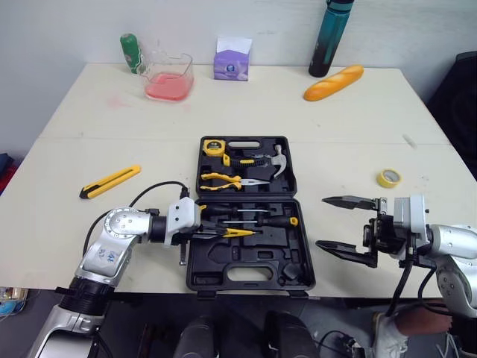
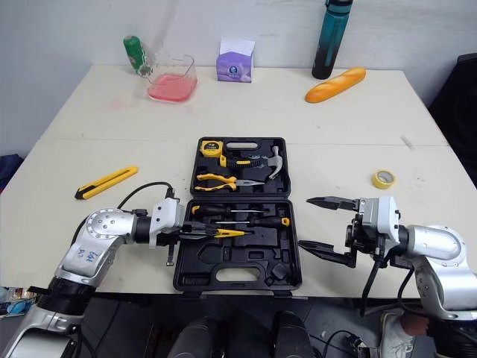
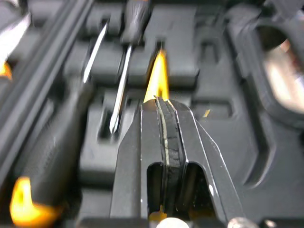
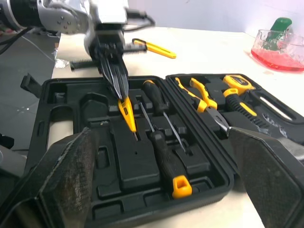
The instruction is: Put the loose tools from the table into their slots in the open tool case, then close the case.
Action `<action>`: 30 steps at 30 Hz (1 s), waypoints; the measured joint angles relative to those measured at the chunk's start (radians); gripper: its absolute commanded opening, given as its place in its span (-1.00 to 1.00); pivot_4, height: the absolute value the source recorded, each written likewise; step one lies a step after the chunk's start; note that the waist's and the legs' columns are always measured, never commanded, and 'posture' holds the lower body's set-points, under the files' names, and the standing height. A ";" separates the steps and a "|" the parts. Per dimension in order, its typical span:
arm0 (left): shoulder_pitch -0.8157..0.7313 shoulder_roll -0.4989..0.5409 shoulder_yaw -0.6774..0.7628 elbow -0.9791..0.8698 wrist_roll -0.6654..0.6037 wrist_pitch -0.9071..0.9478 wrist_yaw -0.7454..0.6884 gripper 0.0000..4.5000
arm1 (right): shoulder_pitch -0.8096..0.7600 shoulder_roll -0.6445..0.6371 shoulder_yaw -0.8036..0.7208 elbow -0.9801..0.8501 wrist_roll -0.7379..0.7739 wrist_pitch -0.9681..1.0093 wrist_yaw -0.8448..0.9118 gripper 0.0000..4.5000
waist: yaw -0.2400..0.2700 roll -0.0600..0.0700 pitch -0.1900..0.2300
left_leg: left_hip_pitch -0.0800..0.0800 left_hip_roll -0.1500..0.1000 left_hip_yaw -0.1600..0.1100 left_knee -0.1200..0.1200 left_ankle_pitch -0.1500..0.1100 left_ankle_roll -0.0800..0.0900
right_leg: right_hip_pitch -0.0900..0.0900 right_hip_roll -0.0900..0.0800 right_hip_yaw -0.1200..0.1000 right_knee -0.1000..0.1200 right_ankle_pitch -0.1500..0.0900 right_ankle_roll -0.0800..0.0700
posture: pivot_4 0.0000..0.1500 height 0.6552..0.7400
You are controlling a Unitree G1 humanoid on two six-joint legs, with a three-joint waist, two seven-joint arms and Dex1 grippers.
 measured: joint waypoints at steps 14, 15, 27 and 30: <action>-0.015 0.003 -0.039 0.034 0.037 -0.023 0.040 -0.98 | -0.020 -0.018 0.001 -0.046 0.003 0.068 -0.042 1.00 | 0.001 0.002 -0.003 | 0.002 0.000 0.000 0.000 0.000 0.001 | 0.002 -0.001 0.000 0.000 0.000 0.000 | 1.00 1.00; -0.014 0.003 -0.039 0.033 0.037 -0.023 0.041 -0.98 | -0.020 -0.018 0.001 -0.046 0.003 0.069 -0.043 1.00 | 0.001 0.003 -0.003 | 0.002 0.000 0.000 0.000 0.000 0.001 | 0.002 -0.001 0.000 0.000 0.000 0.000 | 1.00 1.00; 0.053 -0.043 0.048 0.009 -0.032 -0.077 0.095 -0.85 | 0.008 -0.101 -0.091 0.013 -0.002 0.063 -0.017 1.00 | 0.001 0.003 -0.003 | 0.000 -0.001 0.000 0.000 -0.001 0.003 | 0.001 -0.004 -0.001 -0.001 0.000 0.001 | 1.00 1.00; 0.099 -0.022 0.175 -0.037 -0.100 -0.048 0.137 -0.38 | 0.038 -0.164 -0.181 0.073 -0.009 0.062 -0.001 1.00 | 0.000 0.002 -0.002 | 0.000 -0.001 0.000 0.000 -0.001 0.003 | 0.001 -0.005 -0.002 -0.001 0.000 0.001 | 1.00 1.00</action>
